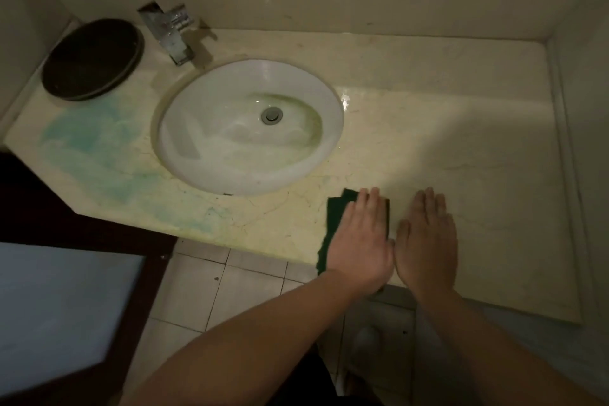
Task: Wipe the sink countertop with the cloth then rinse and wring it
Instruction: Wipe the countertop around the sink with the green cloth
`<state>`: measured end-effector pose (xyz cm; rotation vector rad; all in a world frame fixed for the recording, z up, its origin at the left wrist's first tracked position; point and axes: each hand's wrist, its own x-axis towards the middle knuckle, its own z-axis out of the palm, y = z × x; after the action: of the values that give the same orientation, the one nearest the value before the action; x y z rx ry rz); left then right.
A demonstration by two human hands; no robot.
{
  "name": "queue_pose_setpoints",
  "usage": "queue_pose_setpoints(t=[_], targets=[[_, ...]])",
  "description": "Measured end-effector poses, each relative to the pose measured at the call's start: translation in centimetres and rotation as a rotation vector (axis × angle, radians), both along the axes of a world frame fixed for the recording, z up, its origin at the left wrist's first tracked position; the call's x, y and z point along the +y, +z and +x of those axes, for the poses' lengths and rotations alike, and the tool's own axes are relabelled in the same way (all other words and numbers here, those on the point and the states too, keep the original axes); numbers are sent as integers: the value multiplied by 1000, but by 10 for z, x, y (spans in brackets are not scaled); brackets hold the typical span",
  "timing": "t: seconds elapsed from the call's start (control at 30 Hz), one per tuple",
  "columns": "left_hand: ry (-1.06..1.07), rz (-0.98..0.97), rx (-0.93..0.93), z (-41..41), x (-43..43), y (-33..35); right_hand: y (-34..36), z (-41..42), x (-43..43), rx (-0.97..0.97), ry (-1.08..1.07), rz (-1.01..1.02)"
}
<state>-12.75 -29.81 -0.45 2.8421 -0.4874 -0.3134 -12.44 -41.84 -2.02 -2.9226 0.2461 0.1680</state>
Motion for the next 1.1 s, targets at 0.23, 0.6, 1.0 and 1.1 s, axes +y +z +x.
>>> queue_pose_setpoints(t=[0.23, 0.6, 1.0, 1.1], targets=[[-279, 209, -53, 77, -13, 2, -1, 7, -5, -22, -6, -55], [83, -44, -34, 126, 47, 2, 0, 13, -6, -22, -34, -53], [274, 93, -64, 17, 138, 3, 5, 12, -4, -14, -16, -28], [338, 106, -57, 25, 114, 6, 4, 13, -6, -26, -13, -29]])
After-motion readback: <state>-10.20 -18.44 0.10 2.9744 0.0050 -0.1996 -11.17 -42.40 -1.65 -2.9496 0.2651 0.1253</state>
